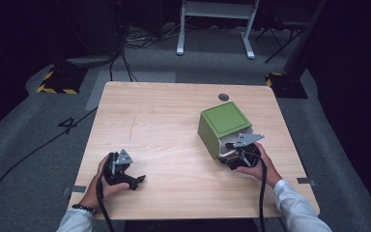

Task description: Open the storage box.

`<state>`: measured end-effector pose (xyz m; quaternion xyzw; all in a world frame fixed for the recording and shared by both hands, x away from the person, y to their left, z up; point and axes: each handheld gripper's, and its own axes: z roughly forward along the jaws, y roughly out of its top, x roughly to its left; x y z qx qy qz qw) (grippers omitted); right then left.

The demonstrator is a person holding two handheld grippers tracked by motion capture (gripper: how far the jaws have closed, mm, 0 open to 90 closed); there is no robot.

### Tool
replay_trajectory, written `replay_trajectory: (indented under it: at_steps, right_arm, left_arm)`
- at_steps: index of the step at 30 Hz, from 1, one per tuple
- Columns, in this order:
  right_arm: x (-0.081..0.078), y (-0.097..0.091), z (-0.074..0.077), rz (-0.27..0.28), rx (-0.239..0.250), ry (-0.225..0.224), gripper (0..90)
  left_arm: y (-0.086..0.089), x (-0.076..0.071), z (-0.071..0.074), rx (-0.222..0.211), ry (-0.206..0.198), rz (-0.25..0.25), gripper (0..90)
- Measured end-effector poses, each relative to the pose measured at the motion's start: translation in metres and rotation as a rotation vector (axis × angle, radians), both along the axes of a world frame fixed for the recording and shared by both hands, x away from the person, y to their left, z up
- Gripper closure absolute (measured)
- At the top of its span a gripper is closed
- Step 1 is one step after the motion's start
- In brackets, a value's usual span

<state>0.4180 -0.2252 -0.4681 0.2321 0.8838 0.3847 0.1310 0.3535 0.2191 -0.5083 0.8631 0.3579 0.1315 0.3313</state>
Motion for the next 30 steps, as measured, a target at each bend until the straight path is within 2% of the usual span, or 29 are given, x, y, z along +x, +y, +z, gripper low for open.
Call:
replay_trajectory:
  at_steps: [4,10,30]
  right_arm:
    - [0.000,-0.001,-0.005,0.012,-0.014,0.025,38.2]
    - [-0.007,-0.010,-0.006,0.029,0.005,0.048,40.0]
    - [-0.034,-0.026,-0.010,0.049,-0.015,0.052,40.7]
  left_arm:
    - [0.000,0.000,0.000,0.000,0.001,0.000,0.0]
    - [0.000,0.000,0.000,0.001,0.001,0.000,0.1]
    - [0.000,0.000,0.000,0.001,0.000,0.005,0.1]
